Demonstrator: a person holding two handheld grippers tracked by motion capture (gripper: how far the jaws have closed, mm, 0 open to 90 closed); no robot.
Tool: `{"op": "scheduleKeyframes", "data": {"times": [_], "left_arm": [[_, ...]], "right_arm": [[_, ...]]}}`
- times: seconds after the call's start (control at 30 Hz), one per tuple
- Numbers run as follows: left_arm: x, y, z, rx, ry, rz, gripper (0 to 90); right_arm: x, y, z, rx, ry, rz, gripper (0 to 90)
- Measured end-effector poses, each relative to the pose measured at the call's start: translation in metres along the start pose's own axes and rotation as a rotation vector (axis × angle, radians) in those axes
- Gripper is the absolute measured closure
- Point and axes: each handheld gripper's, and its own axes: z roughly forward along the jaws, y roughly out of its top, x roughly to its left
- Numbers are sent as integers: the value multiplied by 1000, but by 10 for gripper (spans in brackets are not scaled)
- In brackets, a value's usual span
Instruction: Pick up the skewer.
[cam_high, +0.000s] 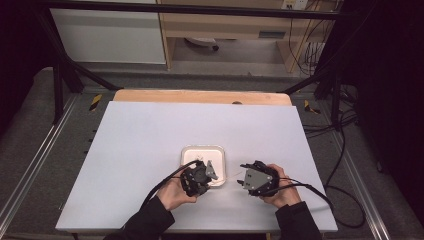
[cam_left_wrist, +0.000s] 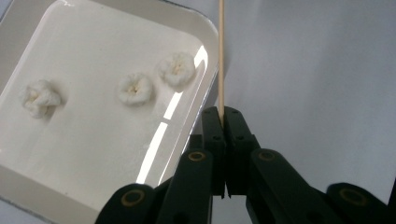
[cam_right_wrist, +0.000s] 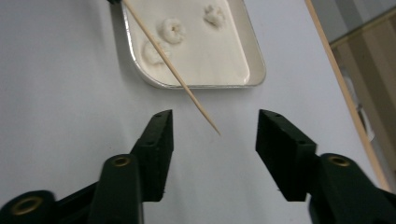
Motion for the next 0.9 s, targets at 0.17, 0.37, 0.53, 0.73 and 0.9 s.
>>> {"op": "scheduleKeyframes", "data": {"times": [0.17,0.37,0.53,0.73,0.9], "left_arm": [[4,-12,-8,-36,16,-28,886],[9,-31,-18,-91,38,-80,886],[11,-49,-24,-142,59,-127,886],[13,-69,-32,-211,92,-181,886],[14,-84,-38,-254,112,-222,886]], "right_arm": [[-5,-11,0,-2,3,184,338],[-5,-23,2,21,0,361,223],[-4,-30,3,26,23,499,165],[-4,-31,5,37,56,586,64],[-5,-29,7,13,59,627,40]]}}
